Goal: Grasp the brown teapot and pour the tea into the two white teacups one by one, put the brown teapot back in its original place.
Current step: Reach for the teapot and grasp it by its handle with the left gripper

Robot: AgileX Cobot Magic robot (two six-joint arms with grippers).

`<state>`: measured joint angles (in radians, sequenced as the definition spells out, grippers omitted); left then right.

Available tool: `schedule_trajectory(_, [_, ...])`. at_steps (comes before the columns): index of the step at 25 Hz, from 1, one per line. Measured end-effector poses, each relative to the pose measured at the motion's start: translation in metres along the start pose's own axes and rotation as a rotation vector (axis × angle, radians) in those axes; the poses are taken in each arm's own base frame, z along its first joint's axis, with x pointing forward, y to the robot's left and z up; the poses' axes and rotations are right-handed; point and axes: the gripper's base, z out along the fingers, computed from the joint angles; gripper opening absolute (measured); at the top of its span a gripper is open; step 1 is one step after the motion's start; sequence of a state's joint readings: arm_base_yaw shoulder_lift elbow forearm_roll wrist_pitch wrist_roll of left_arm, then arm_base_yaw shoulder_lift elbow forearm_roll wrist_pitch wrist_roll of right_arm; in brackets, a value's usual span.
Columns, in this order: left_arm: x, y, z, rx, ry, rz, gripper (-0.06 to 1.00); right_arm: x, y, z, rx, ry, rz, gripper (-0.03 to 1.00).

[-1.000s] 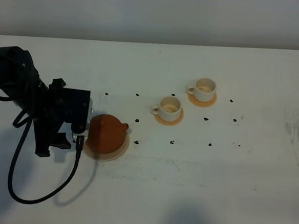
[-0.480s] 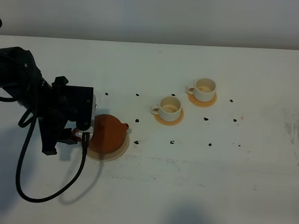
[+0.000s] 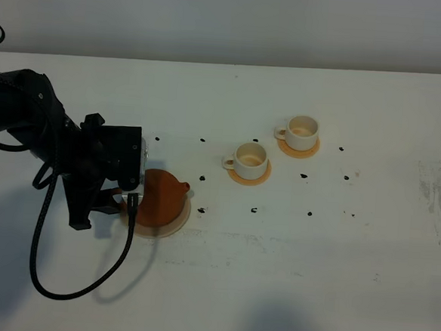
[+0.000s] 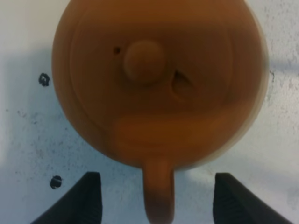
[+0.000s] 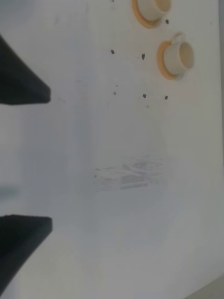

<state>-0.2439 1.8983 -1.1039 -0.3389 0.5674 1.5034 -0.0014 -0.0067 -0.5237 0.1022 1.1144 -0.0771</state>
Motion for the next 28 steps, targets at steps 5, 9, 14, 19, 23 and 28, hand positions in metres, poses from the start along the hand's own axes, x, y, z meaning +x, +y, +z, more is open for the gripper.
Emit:
schedule_trajectory(5, [-0.0002, -0.0003, 0.0000, 0.003, -0.002, -0.005, 0.43, 0.0000, 0.0000, 0.0000, 0.000, 0.000, 0.000, 0.50])
schedule_trajectory(9, [-0.0002, -0.0005, 0.0000, 0.006, -0.002, -0.005, 0.37, 0.0000, 0.0000, 0.0000, 0.000, 0.000, 0.000, 0.50])
schedule_trajectory(14, [-0.0001, -0.0006, 0.0003, 0.007, -0.002, -0.005, 0.34, 0.0000, 0.0000, 0.0000, 0.000, 0.000, 0.000, 0.50])
schedule_trajectory(19, [0.0012, -0.0016, 0.0054, 0.021, 0.003, -0.008, 0.33, 0.0000, 0.0000, 0.0000, 0.000, 0.000, 0.000, 0.50])
schedule_trajectory(23, [0.0011, -0.0010, 0.0054, 0.013, 0.001, -0.011, 0.28, 0.0000, 0.0000, 0.0000, 0.000, 0.000, 0.000, 0.50])
schedule_trajectory(28, [0.0010, -0.0004, 0.0054, 0.007, 0.001, -0.016, 0.08, 0.0000, 0.0000, 0.0000, 0.000, 0.000, 0.000, 0.50])
